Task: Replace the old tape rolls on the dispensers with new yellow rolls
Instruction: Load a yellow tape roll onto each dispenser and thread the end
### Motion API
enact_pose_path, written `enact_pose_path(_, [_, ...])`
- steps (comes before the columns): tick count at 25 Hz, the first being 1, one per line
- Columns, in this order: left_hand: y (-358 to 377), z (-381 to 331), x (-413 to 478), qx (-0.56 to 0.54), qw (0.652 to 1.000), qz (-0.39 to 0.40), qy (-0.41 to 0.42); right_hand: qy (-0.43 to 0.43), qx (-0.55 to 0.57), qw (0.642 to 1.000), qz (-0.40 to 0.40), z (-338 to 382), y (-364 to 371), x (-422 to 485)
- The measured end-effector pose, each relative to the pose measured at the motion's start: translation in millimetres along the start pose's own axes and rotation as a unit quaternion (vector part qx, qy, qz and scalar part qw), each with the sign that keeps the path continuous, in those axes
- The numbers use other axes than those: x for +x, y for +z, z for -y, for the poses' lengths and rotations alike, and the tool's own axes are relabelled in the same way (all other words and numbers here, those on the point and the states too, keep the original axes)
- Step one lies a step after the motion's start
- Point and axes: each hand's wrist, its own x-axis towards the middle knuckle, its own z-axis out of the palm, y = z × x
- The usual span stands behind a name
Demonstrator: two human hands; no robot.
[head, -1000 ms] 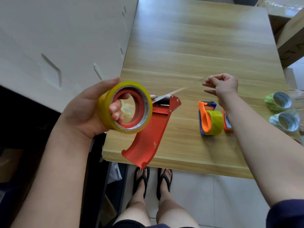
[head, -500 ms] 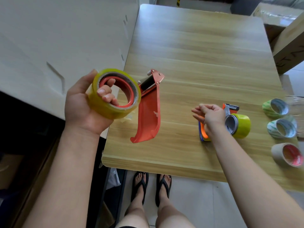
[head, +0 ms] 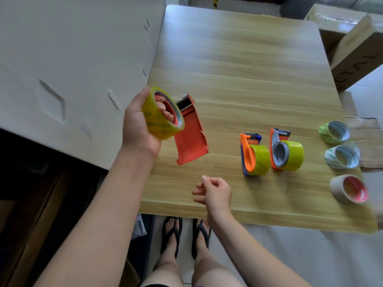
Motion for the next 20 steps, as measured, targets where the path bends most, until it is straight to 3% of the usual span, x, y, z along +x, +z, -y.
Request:
enact_pose_path(5, [-13.0, 59.9, 13.9, 0.103, 0.995, -0.004, 0.011, 0.090, 0.021, 0.996, -0.013, -18.5, 2.6, -0.9])
enact_pose_path(11, [-26.9, 115.9, 33.2, 0.222, 0.970, 0.100, 0.000, 0.161, 0.077, 0.983, -0.045, -24.4, -6.1, 20.7])
enact_pose_path(14, [-28.2, 137.4, 43.1, 0.239, 0.958, 0.155, -0.018, 0.206, 0.098, 0.973, -0.041, -19.6, -11.4, 42.7])
enact_pose_path(20, [-35.5, 152.5, 59.9, 0.244, 0.957, 0.154, -0.022, 0.242, 0.101, 0.965, -0.026, -23.2, -13.6, 71.4])
